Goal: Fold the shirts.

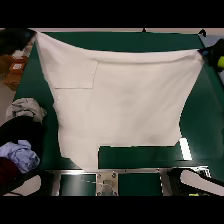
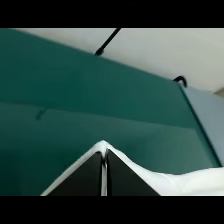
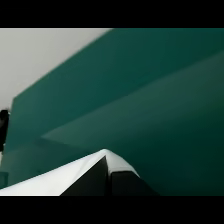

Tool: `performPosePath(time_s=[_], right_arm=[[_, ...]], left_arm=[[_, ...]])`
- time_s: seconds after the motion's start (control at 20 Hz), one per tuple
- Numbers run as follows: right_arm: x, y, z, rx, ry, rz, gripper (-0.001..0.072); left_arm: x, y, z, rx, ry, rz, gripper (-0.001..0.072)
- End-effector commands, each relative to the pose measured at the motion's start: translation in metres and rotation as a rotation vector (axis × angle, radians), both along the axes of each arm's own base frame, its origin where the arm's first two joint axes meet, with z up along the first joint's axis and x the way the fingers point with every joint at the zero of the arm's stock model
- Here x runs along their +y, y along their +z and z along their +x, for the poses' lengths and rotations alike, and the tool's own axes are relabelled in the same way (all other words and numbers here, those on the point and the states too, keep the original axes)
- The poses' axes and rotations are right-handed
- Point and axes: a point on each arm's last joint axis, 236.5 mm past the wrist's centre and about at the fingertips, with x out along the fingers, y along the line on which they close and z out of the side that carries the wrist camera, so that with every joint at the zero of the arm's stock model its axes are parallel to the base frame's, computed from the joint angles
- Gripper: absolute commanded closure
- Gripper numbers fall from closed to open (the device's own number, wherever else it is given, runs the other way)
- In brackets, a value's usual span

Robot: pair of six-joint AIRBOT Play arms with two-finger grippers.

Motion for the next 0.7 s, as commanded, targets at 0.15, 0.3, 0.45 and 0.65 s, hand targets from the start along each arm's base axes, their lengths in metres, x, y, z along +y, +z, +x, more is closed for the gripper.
performPosePath(time_s=[0.15,0.3,0.45,0.65], right_arm=[[-0.017,-0.175,0.092,0.233,-0.009,0.179,0.0699],[-0.022,-0.171,0.134,0.169,0.010,0.254,0.0700],[-0.027,-0.153,0.151,0.122,0.027,0.245,0.0700],[-0.017,-0.153,0.125,0.182,0.151,0.261,0.0700]], left_arm=[[-0.005,-0.180,0.117,0.204,0.051,-0.064,0.0686],[0.003,-0.166,0.148,0.142,0.073,-0.069,0.0686],[0.008,-0.136,0.158,0.072,0.082,-0.048,0.0686],[-0.005,-0.147,0.141,0.139,-0.018,-0.001,0.0686]])
